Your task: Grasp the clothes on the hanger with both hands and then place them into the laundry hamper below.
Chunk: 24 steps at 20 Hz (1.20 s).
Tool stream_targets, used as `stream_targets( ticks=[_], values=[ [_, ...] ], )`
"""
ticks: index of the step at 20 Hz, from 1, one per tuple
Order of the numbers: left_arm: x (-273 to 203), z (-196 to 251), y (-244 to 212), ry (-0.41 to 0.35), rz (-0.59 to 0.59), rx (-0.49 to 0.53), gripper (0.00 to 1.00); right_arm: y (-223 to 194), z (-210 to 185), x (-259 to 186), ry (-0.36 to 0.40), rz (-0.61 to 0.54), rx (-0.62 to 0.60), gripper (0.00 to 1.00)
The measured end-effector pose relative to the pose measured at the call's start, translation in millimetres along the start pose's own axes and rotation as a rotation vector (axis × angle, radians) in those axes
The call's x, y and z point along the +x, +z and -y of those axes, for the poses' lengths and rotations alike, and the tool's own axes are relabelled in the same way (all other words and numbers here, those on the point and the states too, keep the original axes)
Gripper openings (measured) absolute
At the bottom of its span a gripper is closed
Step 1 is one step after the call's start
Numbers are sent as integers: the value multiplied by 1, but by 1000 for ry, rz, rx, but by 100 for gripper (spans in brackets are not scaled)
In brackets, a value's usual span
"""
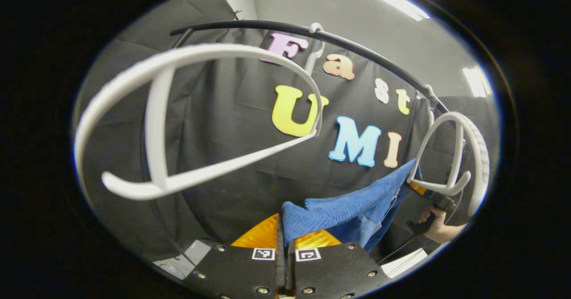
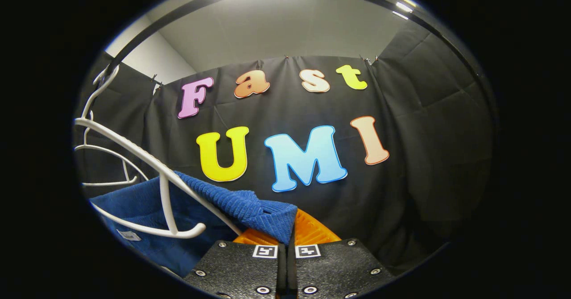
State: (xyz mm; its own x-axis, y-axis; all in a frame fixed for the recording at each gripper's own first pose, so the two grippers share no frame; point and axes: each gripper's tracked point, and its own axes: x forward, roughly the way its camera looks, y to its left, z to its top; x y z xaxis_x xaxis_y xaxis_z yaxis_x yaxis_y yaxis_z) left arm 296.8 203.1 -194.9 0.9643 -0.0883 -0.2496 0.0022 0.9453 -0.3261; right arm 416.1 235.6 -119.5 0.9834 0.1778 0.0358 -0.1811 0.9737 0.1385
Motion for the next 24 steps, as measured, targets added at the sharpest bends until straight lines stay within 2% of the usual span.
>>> stream_targets(
  ticks=[7,11,15,19,24],
  values=[
    [-9,26,-38,63,-31,65,1,-15,9,-6,-7,-18,-55,0],
    [-10,34,-53,88,-22,6,2,-23,21,-16,-23,-40,-94,0],
    [-23,33,-64,155,-12,30,2,-30,22,-32,5,-50,-112,0],
    [-25,59,-83,182,-34,63,1,-50,22,-42,33,-86,-150,0],
    [-31,71,-85,220,-35,49,1,-57,36,-52,55,-121,-111,0]
  ],
)
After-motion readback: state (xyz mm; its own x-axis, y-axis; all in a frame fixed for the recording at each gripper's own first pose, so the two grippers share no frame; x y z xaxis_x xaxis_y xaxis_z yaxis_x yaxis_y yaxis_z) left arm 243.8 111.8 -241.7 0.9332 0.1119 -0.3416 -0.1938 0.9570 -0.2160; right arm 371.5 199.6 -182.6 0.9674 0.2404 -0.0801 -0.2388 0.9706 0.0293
